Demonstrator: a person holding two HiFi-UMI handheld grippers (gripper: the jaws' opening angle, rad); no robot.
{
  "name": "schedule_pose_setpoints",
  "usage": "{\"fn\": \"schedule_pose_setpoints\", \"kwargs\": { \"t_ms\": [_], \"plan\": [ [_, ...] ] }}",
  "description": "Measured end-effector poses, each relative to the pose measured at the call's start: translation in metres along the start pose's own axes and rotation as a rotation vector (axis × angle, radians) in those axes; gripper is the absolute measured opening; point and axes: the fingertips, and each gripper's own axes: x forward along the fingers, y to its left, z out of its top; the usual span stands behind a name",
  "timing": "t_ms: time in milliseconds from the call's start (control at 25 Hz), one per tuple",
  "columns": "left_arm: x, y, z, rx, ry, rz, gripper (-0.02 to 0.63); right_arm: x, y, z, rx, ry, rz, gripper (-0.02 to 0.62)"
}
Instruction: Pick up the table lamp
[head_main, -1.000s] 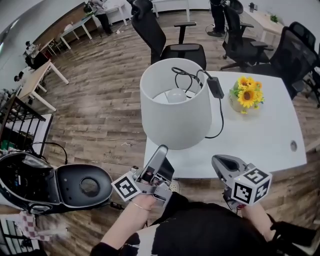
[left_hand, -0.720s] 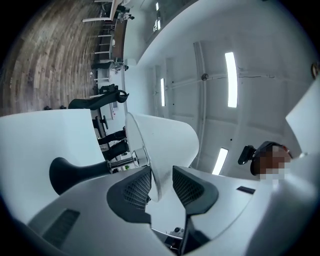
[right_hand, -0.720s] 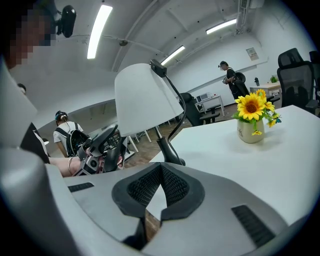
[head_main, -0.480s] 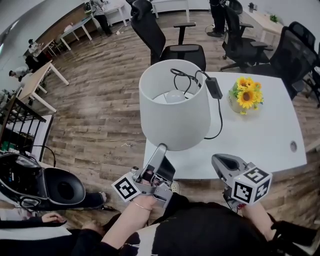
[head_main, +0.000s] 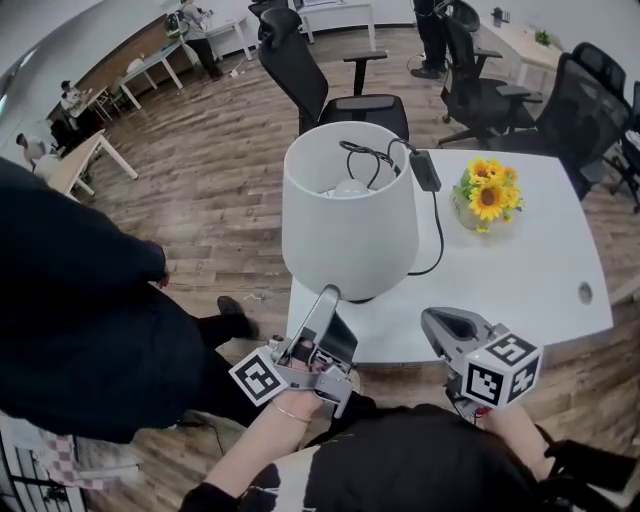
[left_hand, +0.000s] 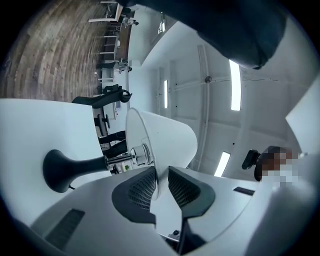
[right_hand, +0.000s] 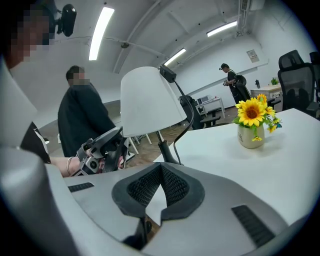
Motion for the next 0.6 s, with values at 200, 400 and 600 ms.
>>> {"fn": "schedule_pose_setpoints", "kwargs": {
  "t_ms": [200,400,600],
  "plan": [
    [0.014,0.002,0.003,-0.014,-0.008,0.003,0.075,0.001,-0.007,0.005,0.000,-0.012,-0.004,0.012],
    [0.027,0.004,0.010,-0.020,-0.011,0.002,0.067,0.006,-0.013,0.012,0.007,-0.024,-0.013,0.012],
    [0.042,0.007,0.018,-0.034,-0.022,-0.007,0.058,0.010,-0.019,0.022,0.012,-0.035,-0.026,0.012]
  ]
}}
